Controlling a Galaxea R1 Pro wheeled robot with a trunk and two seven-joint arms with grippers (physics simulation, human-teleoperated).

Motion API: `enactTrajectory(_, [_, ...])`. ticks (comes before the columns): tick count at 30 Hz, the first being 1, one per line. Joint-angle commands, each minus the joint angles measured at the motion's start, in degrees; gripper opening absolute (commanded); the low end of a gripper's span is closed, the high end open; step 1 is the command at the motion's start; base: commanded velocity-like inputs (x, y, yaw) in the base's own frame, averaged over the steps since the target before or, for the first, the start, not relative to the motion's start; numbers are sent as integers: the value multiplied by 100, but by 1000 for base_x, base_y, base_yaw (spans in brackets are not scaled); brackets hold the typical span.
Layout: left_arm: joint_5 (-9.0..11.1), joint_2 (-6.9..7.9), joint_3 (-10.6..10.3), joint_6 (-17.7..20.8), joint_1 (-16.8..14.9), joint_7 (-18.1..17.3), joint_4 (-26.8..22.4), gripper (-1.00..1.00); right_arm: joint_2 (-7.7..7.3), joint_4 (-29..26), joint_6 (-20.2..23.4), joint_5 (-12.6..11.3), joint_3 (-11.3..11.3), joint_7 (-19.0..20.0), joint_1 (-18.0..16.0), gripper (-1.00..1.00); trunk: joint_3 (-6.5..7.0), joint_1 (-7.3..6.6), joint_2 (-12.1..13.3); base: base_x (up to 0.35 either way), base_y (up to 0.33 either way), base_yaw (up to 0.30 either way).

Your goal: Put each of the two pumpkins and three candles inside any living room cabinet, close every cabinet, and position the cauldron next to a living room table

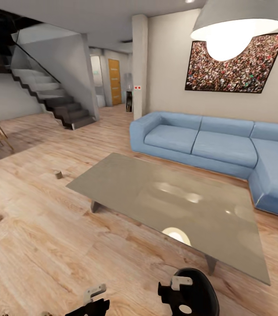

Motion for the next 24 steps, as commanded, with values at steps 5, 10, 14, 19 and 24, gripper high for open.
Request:
enactTrajectory(5, [54,8,108,22,-2,50,-6,100,-5,0,-22,-58,49,-27,-3,100,85,-111,199,0,0,72])
enactTrajectory(10, [51,12,292,22,-2,58,-5,100,-2,-1,-22,-58,49,-27,-3,100,175,-221,400,0,0,11])
enactTrajectory(14, [50,26,360,22,-2,59,-5,100,1,2,-22,-58,55,-27,-3,100,247,-308,560,0,0,146])
enactTrajectory(19, [50,86,612,22,-2,59,-5,100,0,3,-22,-56,58,-27,-3,100,319,-396,721,0,0,269])
enactTrajectory(24, [45,98,776,22,-2,52,-5,100,4,7,-22,-50,58,-27,-3,100,319,-396,721,0,0,286])
